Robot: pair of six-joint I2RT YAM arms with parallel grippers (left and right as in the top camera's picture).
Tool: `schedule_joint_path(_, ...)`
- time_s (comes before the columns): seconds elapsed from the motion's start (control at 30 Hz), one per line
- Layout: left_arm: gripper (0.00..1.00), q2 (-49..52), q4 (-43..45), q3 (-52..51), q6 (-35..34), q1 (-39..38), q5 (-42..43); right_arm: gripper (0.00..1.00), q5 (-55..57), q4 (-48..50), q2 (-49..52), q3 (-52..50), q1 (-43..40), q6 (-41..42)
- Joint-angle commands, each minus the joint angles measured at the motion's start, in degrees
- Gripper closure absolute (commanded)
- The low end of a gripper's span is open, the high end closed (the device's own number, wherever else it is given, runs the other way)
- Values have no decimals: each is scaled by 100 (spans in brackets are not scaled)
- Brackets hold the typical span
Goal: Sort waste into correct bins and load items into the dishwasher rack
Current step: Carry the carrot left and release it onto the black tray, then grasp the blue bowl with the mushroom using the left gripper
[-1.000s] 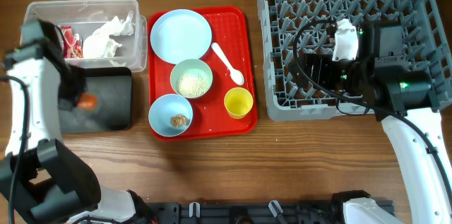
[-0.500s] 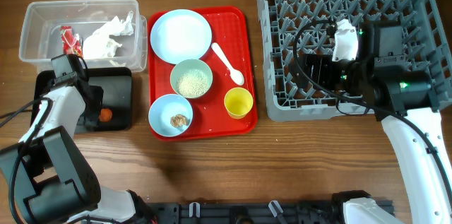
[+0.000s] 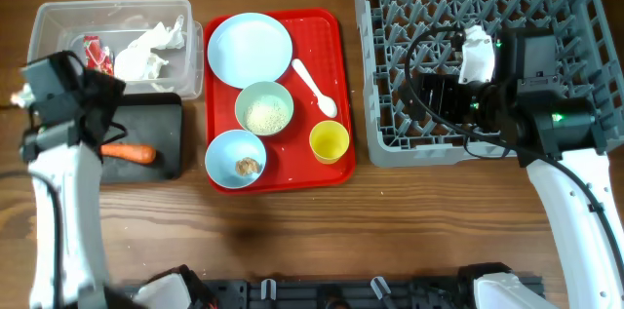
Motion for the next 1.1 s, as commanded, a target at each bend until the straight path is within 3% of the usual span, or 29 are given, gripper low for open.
schedule_joint_path(0.0,16,-723,-138,76,1342,-315,1401,0,35,87,50,98,-13,28)
schedule_joint_path(0.2,11,-798,-1097,74,2188,-1832,1499,0,37,146,50,98,-13,26)
schedule_joint_path(0.4,11,144,-1342,74,2516,-3633,1082,0,35,195,50,98,-13,26)
schedule_joint_path(0.53,24,1019,-1412,74,2369,-4367,654,0,35,131,50,98,-13,28)
schedule_joint_path(0.7,43,1884,-1572,70,2140,-4465,590,0,35,50,50,98,-13,28)
schedule_joint_path(0.83,53,2142,-1639,63,2144,-4465,592,0,35,17,50,98,-13,31)
schedule_joint_path(1.07,82,2168,-1596,48,2146,-4465,592,0,35,11,50,98,-13,33)
